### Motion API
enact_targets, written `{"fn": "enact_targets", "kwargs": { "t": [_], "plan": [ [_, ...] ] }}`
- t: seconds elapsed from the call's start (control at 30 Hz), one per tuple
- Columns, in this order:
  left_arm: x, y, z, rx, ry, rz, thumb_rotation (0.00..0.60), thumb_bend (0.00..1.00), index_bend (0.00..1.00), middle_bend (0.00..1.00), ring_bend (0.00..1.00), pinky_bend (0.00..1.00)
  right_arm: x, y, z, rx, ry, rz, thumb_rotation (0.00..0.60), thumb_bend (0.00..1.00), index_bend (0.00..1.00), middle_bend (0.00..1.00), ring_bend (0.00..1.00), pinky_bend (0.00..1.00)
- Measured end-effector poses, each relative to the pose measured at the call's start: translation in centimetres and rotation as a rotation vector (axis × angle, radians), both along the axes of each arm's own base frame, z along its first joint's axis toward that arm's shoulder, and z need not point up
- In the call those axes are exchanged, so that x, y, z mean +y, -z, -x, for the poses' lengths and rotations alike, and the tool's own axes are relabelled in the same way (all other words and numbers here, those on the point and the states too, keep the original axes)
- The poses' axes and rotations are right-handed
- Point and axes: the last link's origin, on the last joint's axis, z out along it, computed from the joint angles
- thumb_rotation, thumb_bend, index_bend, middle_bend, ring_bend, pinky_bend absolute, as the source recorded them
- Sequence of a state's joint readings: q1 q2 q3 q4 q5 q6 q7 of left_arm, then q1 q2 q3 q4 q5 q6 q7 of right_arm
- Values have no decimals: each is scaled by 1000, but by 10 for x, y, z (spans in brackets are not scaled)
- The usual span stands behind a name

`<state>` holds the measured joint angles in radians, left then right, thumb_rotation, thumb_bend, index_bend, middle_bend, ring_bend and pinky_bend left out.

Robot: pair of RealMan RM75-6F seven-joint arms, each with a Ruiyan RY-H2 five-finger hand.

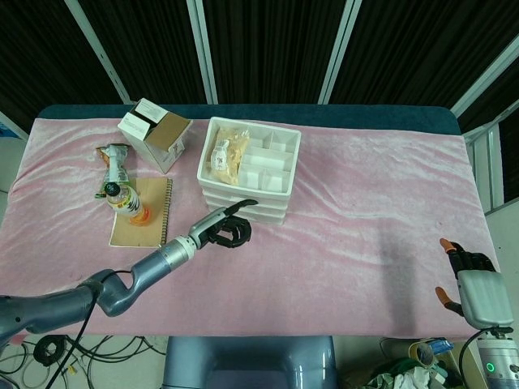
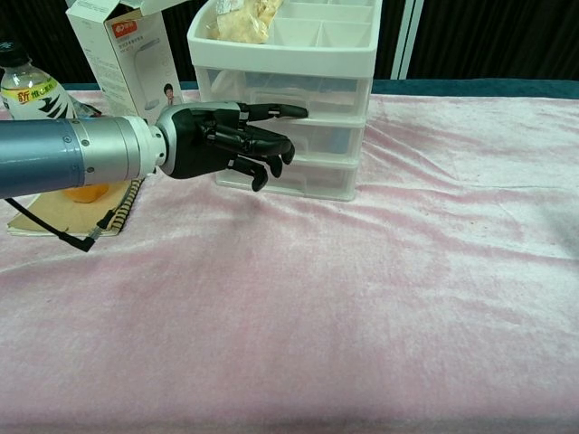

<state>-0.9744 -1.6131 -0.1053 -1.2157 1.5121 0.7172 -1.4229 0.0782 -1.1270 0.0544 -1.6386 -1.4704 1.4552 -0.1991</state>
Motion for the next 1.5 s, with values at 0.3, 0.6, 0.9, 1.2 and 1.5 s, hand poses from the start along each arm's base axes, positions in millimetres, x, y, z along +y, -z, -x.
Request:
{"fn": "enact_targets", "kwargs": {
  "t": [0.3, 0.6, 0.9, 1.2, 1.5],
  "plan": [
    [-1, 4, -4, -3, 14, 11, 600, 417, 0, 570, 520, 637, 0, 0, 1, -1, 5, 3, 600, 187, 141, 160, 245, 205],
    [-7, 4, -4, -3, 38, 23, 600, 417, 0, 572, 520, 637, 0, 0, 0, 1, 6, 3, 600, 187, 141, 159, 245, 205],
    [-17, 1, -4, 0, 90, 52, 600, 416, 0, 576, 520, 637, 0, 0, 1, 5, 10, 4, 600, 188, 141, 160, 245, 205],
    [-22, -4, -2, -9, 107, 54, 600, 417, 0, 583, 520, 637, 0, 1, 1, 7, 13, 1, 600, 187, 141, 160, 245, 205],
    [-32, -10, -1, -13, 150, 65, 600, 417, 0, 585, 520, 637, 0, 1, 0, 8, 12, 0, 600, 188, 141, 160, 245, 205]
  ]
}}
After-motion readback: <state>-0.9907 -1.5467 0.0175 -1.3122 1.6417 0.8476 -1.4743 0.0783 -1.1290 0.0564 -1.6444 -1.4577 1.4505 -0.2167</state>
